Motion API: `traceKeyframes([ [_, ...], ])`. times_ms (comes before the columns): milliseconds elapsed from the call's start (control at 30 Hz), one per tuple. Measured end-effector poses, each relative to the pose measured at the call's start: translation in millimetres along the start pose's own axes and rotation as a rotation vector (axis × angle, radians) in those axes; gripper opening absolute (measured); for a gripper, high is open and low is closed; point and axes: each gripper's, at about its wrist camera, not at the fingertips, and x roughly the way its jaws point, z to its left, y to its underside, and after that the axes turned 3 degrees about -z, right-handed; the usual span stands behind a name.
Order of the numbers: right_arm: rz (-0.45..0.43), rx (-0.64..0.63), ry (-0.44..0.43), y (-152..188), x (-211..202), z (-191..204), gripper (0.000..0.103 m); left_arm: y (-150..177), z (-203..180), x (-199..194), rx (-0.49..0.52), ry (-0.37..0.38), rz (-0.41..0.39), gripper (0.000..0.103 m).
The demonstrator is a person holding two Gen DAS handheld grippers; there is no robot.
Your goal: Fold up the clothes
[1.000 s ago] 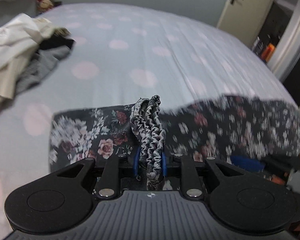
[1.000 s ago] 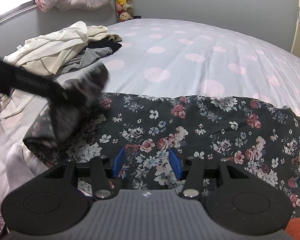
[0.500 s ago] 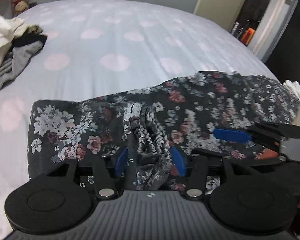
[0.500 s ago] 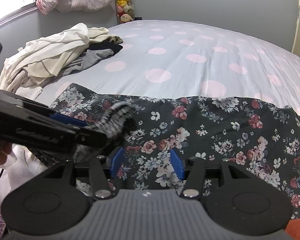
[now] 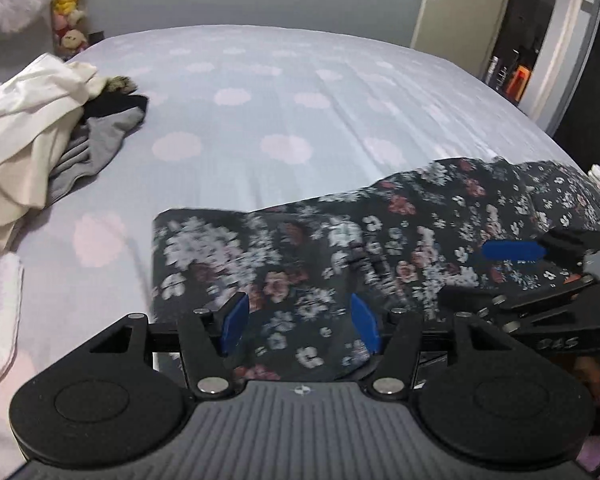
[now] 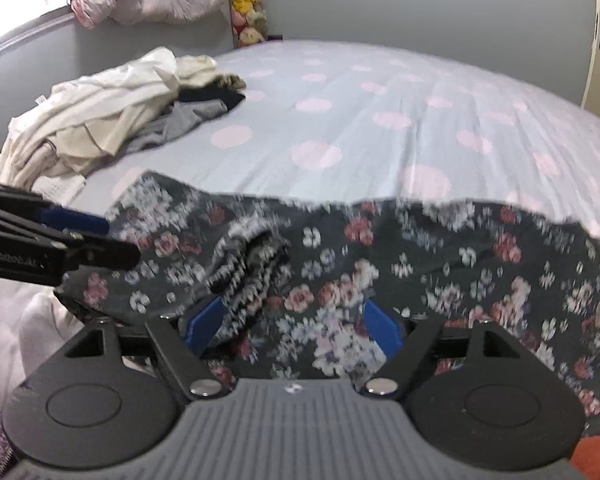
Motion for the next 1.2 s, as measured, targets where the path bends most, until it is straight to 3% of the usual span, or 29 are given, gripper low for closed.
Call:
traceKeyframes([
  [167,-0.032,-0.023,0.053,-12,-9,12,0.078,7,16,0,-0.012,-0.017,0.006,0.054],
  [267,-0.034,-0.022,0.063,-19,-9,17,0.069,11,22,0,-0.018,-0.003,0.003,0.053],
  [400,-0.008,-0.001,0.041,-24,-1,22,0.055,14,23,3,-0.021,0.061,0.000,0.049],
  [467,0.010,0.020,0.021,-26,5,23,0.052,15,22,4,-0.017,0.089,0.000,0.049],
  [667,0.080,0.070,-0.024,-26,32,30,0.051,20,19,10,0.005,0.082,0.016,0.049],
  [800,0.125,0.064,-0.056,-21,50,38,0.035,18,29,7,-0.027,0.067,0.013,0.049],
  [867,0.149,0.066,-0.064,-16,58,40,0.035,18,33,6,-0.043,0.062,0.013,0.049],
  [933,0.165,0.085,-0.068,-11,64,39,0.022,19,37,7,-0.053,0.053,0.022,0.049],
  [1000,0.148,0.108,-0.075,-8,60,37,0.009,20,40,7,-0.061,0.041,0.028,0.049],
  [1133,0.065,0.080,-0.058,-14,34,40,0.008,20,47,2,-0.084,0.035,0.014,0.049],
  [1200,0.075,0.086,-0.058,-14,32,38,0.008,21,50,4,-0.094,0.028,0.026,0.049],
])
